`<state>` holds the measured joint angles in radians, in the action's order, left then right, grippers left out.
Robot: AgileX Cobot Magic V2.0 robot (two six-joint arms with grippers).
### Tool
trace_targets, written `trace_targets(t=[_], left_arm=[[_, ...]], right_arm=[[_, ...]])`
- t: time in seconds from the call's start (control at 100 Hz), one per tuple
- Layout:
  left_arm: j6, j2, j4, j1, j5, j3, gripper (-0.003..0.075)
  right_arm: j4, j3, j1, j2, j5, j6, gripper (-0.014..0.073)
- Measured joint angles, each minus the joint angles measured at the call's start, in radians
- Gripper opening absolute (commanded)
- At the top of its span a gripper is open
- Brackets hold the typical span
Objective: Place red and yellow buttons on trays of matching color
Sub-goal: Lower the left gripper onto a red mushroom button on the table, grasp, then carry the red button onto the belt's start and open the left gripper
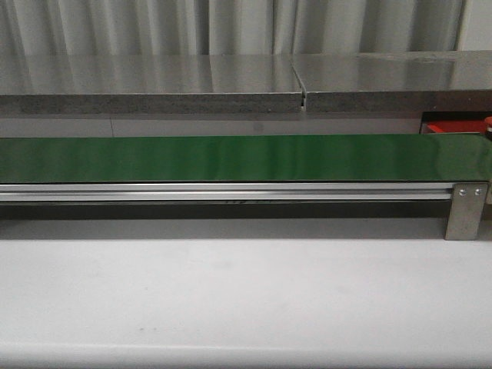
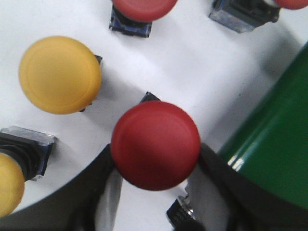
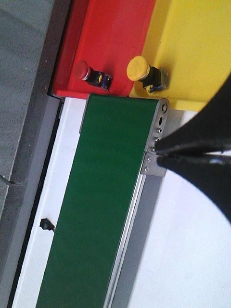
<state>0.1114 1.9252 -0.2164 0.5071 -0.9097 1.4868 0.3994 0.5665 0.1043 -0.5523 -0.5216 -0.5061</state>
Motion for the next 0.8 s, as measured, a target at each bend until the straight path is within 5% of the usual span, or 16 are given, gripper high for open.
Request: trace_targets(t=[0.27, 0.8], left_arm=[[-0.033, -0.114, 0.010, -0.013, -0.035, 0.000, 0.0198], [-0.052, -0.173, 0.042, -0.208, -0.037, 0.000, 0.0198]], right_arm=[[0.000, 0.000, 0.000, 0.000, 0.000, 0.000, -0.0074], [0.000, 0.000, 0.000, 0.000, 0.000, 0.000, -0.0074]])
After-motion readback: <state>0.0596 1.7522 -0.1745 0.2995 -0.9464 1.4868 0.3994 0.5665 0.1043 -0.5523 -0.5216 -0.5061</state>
